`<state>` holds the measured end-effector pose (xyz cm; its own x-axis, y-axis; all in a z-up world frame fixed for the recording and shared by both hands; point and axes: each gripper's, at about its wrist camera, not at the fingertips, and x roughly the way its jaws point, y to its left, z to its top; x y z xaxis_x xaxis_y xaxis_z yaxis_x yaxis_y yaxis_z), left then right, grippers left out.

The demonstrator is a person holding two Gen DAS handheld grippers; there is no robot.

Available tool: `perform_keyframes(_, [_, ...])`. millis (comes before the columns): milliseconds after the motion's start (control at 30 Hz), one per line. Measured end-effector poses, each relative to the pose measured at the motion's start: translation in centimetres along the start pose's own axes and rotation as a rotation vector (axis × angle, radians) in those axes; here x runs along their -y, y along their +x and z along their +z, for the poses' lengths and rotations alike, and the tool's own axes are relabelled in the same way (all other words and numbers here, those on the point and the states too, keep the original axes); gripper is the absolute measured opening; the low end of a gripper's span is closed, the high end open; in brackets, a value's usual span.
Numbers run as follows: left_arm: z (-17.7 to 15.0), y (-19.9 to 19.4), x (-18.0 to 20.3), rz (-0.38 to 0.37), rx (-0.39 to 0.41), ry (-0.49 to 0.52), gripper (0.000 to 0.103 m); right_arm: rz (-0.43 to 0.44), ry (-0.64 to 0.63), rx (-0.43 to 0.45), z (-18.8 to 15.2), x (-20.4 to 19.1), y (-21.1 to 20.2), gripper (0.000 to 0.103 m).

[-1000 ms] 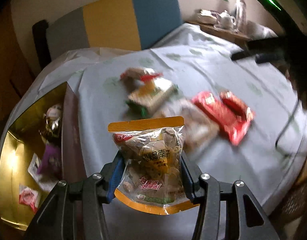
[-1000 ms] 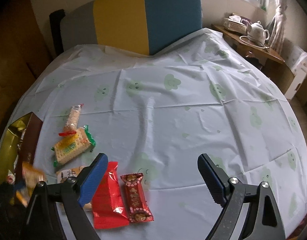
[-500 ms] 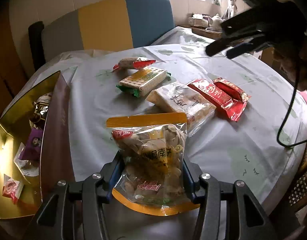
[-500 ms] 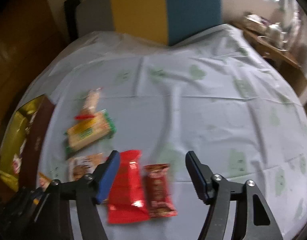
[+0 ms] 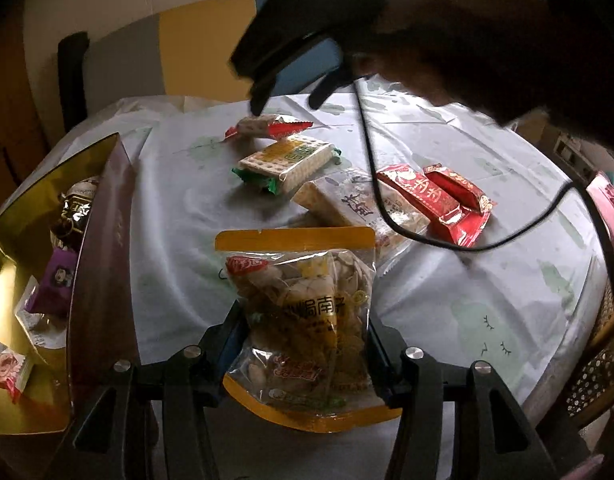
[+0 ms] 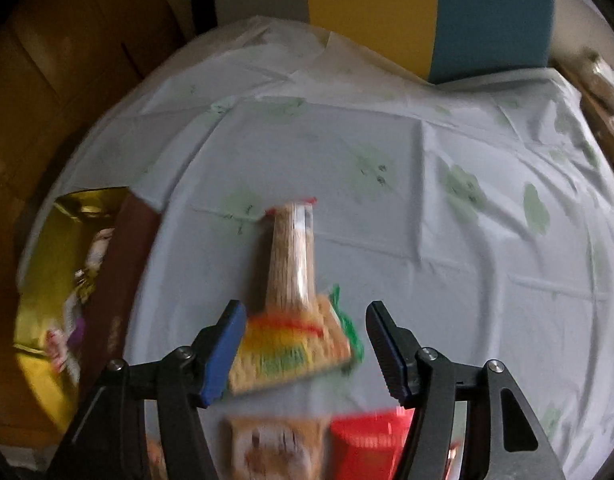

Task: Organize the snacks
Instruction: 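Grasp the clear granola bar with red ends with the right gripper, then carry the clear bag into the gold tray and open the left gripper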

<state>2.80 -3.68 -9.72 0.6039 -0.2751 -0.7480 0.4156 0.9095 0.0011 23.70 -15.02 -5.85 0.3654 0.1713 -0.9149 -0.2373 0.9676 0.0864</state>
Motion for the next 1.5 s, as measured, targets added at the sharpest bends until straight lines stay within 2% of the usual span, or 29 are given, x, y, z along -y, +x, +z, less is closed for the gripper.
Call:
perform_keyframes(167, [0.0,0.1,0.0,0.0,0.0,0.003,0.055,-0.008,0.015,-0.066,1.8,-0.5,4.0,0.064])
perform_keyframes(200, [0.0,0.1,0.0,0.0,0.001,0.003,0.055,-0.019,0.026,-0.075,1.8,-0.3,4.7,0.059])
perform_keyframes(267, [0.0,0.1,0.0,0.002,0.001,0.004,0.055,-0.026,0.018,-0.051,1.7,-0.3,4.6,0.03])
perform_keyframes(400, [0.0,0.1,0.2,0.01,0.0,0.006,0.055,-0.042,0.024,0.029,0.6,1.0,1.6,0.03])
perform_keyframes(533, [0.1,0.2,0.5,0.022,0.002,0.008,0.055,-0.071,0.082,0.064,-1.9,5.4,-2.1,0.03])
perform_keyframes(700, [0.0,0.3,0.7,0.035,0.004,0.013,0.056,-0.168,0.167,0.038,-5.9,11.5,-4.0,0.03])
perform_keyframes(933, [0.1,0.2,0.9,0.042,-0.005,0.013,0.056,-0.23,0.269,-0.038,-10.9,17.2,-4.1,0.03])
perform_keyframes(1033, [0.3,0.3,0.9,0.046,-0.008,0.013,0.056,-0.222,0.286,-0.085,-11.7,17.8,-3.0,0.03])
perform_keyframes(1100, [0.3,0.3,0.9,0.048,-0.011,0.01,0.056,-0.208,0.247,-0.102,-11.8,17.2,-2.5,0.031])
perform_keyframes(1167, [0.4,0.4,0.9,0.051,-0.016,0.007,0.056,-0.234,0.218,-0.102,-11.7,16.7,-2.4,0.031])
perform_keyframes(1400, [0.6,0.5,0.9,0.055,-0.023,0.009,0.056,-0.244,0.212,-0.096,-12.1,17.2,-2.5,0.031])
perform_keyframes(1500, [0.6,0.6,0.9,0.053,-0.028,0.003,0.056,-0.263,0.188,-0.095,-12.1,16.0,-2.1,0.031])
